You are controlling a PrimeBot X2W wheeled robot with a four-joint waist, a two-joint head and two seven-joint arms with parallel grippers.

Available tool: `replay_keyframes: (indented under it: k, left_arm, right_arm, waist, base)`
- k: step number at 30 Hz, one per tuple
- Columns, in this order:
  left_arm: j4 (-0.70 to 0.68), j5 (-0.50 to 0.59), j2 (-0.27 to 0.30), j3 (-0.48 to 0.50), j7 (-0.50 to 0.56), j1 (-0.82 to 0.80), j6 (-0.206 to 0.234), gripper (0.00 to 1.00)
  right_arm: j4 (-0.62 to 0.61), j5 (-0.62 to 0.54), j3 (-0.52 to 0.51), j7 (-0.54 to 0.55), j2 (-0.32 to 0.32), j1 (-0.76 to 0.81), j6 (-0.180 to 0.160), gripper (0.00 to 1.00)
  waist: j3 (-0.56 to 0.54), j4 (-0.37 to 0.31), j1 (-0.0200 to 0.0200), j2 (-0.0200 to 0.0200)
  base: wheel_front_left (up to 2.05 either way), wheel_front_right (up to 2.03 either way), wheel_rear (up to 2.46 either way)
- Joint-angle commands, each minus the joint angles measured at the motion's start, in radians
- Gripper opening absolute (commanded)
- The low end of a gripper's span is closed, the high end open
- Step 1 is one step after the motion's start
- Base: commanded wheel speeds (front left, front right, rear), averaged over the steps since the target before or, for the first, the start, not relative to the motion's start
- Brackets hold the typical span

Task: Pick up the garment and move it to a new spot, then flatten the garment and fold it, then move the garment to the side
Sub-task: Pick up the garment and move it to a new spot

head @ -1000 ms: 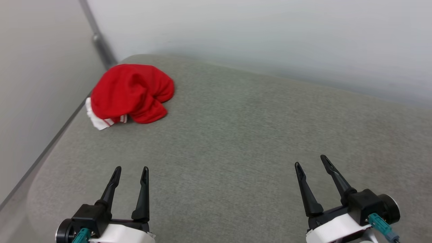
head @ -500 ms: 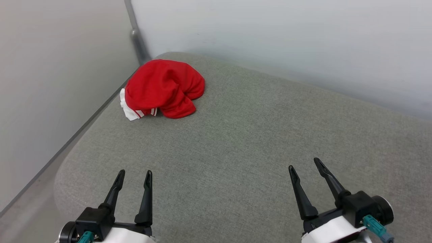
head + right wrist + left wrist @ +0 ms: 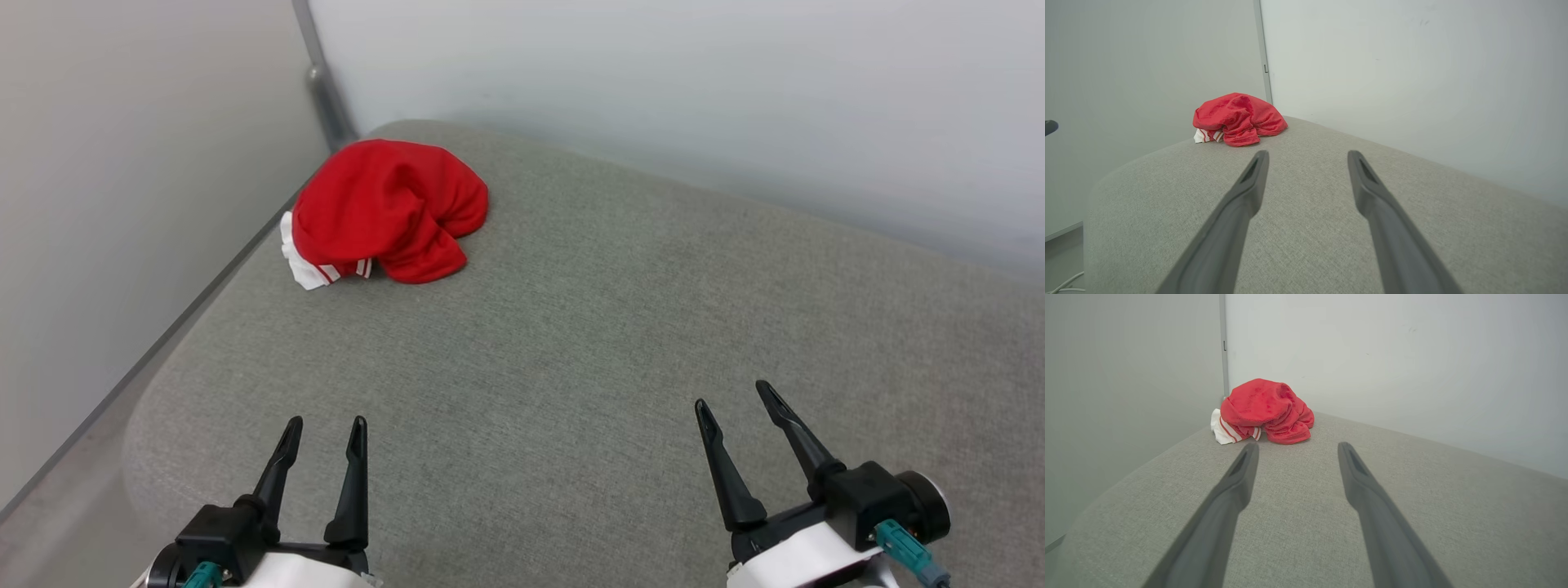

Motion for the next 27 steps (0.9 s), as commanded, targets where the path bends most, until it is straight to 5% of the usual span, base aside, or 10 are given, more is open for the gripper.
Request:
replay_keyframes:
  k: [1, 10, 15, 19, 27]
  left_arm:
    - [0.003, -0.012, -0.001, 0.000, -0.003, -0.009, 0.000, 1.00]
    - [0.030, -0.062, 0.003, 0.020, -0.003, -0.120, -0.001, 1.00]
    - [0.138, -0.137, 0.068, 0.041, -0.003, -0.274, -0.001, 1.00]
    - [0.264, -0.204, 0.190, 0.015, 0.059, -0.441, -0.001, 1.00]
    - [0.392, -0.401, 0.475, -0.128, 0.421, -0.743, 0.000, 1.00]
  right_arm:
    - [-0.005, -0.009, 0.001, -0.002, 0.001, -0.007, 0.000, 1.00]
    - [-0.042, -0.034, 0.009, -0.002, -0.033, -0.055, 0.000, 1.00]
    - [-0.074, -0.045, 0.012, -0.002, -0.063, -0.088, 0.000, 1.00]
    - [-0.102, -0.052, 0.020, -0.002, -0.079, -0.111, 0.000, 1.00]
    - [-0.151, -0.061, 0.034, -0.002, -0.093, -0.150, 0.000, 1.00]
  waist:
    - [0.013, -0.009, 0.0000, -0.0001]
    - [0.143, -0.085, 0.0000, -0.0001]
    - [0.237, -0.138, 0.0000, -0.0001]
    - [0.300, -0.181, 0.0000, -0.0001]
    - [0.417, -0.256, 0.0000, -0.0001]
  base:
    - [0.00, 0.00, 0.00]
    - [0.00, 0.00, 0.00]
    - [0.00, 0.00, 0.00]
    - [0.00, 0.00, 0.00]
    - [0.00, 0.00, 0.00]
